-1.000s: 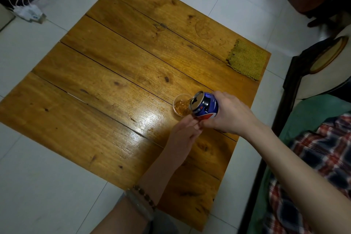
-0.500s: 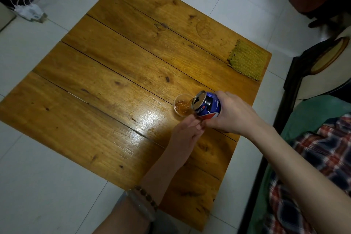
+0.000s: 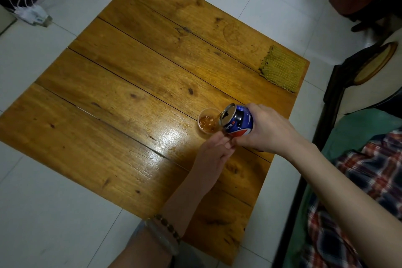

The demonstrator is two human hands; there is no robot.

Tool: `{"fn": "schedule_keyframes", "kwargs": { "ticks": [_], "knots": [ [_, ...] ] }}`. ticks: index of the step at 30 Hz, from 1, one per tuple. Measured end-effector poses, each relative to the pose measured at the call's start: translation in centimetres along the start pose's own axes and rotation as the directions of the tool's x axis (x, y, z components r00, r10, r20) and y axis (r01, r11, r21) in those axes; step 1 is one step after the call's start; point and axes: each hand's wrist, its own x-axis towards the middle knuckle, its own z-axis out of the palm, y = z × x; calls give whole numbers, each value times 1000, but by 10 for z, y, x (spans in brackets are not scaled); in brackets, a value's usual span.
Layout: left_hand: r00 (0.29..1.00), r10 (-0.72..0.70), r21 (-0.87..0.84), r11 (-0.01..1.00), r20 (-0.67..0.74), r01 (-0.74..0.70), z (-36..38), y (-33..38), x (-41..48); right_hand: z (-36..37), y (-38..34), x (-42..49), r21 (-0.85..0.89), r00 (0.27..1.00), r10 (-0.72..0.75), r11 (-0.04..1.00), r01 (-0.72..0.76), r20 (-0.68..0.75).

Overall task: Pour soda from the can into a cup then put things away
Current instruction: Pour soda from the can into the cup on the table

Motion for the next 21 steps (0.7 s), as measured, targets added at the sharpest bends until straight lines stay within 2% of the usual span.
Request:
{"fn": "schedule_keyframes", "kwargs": {
  "ticks": [2,4,5,7,8,9,11,12,13,19,21],
  "knots": [
    [1000,19,-2,1000,18,-19,-1,-2,0,0,0,0,-7,1000,1,1000,-1,2],
    [995,99,179,979,7,-98,-1,-2,-1,0,0,0,-7,1000,-1,1000,1,5],
    [987,157,339,928,23,-156,-3,-5,1,-1,0,0,-7,1000,-1,1000,1,5],
    [971,210,652,722,114,-233,-6,-9,3,-1,0,-1,-10,1000,0,1000,0,7],
    [966,222,697,672,131,-250,-6,-10,3,-2,-1,-1,-10,1000,2,1000,-2,7],
    [973,202,628,745,109,-225,-4,-8,3,-2,-1,-1,-10,1000,5,1000,-5,9],
    [992,128,265,956,-8,-121,-1,-3,0,-4,-2,-1,-9,1000,6,1000,-6,13],
    [998,41,80,996,-48,-37,1,1,0,-4,-2,-1,-10,1000,5,1000,-5,15],
    [999,11,8,1000,-42,-11,2,3,-1,-5,-3,-1,-12,1000,4,1000,-4,16],
    [999,43,91,995,-29,-40,0,-1,1,-6,-4,-1,-24,1000,5,1000,-4,20],
    [996,85,195,978,-20,-79,-1,-3,0,-6,-4,-1,-25,1000,3,1000,-3,19]
  ]
}}
